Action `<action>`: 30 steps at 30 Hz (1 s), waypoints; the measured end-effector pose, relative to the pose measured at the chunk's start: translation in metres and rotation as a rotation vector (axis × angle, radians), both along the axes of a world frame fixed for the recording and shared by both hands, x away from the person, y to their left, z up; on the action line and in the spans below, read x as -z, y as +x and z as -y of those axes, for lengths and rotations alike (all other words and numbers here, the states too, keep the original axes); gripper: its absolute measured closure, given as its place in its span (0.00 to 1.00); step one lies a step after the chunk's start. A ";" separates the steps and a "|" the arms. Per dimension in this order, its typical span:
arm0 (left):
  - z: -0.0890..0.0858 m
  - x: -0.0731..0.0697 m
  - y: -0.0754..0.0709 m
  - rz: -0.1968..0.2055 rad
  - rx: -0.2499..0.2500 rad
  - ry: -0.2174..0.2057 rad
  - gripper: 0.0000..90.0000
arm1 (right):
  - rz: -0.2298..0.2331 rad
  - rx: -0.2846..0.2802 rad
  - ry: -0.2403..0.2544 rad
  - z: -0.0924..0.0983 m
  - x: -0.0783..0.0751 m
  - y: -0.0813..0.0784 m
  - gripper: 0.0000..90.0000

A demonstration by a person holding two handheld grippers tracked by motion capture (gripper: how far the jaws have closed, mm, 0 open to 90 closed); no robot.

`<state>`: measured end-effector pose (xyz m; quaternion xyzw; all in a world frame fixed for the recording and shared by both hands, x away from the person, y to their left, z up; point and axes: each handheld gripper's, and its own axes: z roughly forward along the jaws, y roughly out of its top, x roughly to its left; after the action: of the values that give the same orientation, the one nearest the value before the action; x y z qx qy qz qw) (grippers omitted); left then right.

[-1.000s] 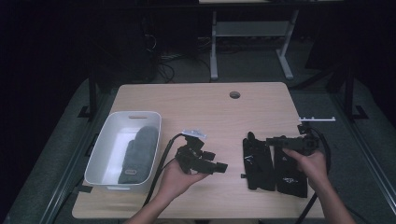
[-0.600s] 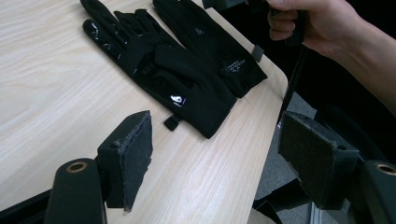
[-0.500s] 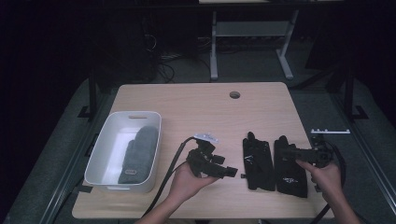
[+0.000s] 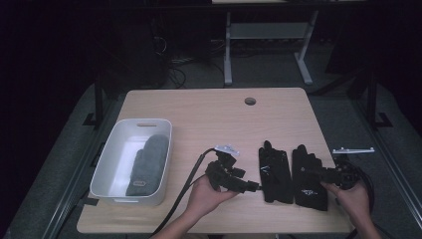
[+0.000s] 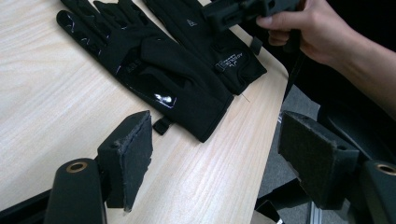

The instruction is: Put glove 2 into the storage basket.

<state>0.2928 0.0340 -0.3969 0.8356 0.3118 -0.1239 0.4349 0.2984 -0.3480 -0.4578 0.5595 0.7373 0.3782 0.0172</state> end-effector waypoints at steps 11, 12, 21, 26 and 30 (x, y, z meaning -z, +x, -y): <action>0.001 0.002 -0.001 0.009 0.005 -0.002 0.29 | 0.131 -0.058 -0.274 -0.023 0.002 -0.012 0.61; 0.001 0.002 -0.001 0.008 0.001 -0.002 0.29 | 0.151 -0.057 -0.301 -0.026 0.002 -0.013 0.63; 0.001 0.002 -0.002 0.016 0.002 0.001 0.29 | 0.153 -0.057 -0.342 -0.033 0.001 -0.015 0.85; 0.001 0.003 -0.002 0.015 0.004 0.005 0.29 | 0.124 -0.049 -0.314 -0.032 -0.002 -0.013 0.87; 0.001 0.003 -0.001 0.016 0.001 0.005 0.29 | 0.116 -0.031 -0.287 -0.029 -0.006 -0.013 0.88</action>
<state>0.2915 0.0334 -0.3998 0.8379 0.3082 -0.1169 0.4351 0.2850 -0.3188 -0.4521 0.5173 0.7900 0.3008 0.1336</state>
